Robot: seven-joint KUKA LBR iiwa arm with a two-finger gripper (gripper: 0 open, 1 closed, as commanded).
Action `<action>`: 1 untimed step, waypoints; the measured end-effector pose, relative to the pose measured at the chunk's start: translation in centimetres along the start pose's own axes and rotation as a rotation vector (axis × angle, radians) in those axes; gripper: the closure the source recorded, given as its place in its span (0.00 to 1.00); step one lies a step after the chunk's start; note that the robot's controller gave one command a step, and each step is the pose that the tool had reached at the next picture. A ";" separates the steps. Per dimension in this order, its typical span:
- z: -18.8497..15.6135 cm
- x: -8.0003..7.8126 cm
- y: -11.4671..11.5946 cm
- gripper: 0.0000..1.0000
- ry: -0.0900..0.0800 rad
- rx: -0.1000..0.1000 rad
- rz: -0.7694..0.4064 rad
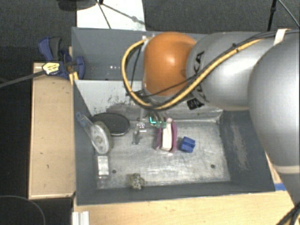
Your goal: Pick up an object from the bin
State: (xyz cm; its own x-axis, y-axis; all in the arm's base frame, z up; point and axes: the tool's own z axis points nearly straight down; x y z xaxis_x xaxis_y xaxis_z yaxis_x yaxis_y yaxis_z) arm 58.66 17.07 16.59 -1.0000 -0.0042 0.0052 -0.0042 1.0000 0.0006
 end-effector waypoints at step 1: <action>6.4 0.1 -10.2 0.00 -0.003 0.004 -0.179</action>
Offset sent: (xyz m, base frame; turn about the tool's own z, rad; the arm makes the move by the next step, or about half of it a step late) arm -0.0011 -0.0968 -0.0619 -0.1850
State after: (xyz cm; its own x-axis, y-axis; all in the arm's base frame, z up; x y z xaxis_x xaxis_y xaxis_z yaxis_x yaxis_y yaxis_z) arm 58.54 6.90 10.21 -0.9833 -0.1821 0.0028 -0.1821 0.9833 -0.0026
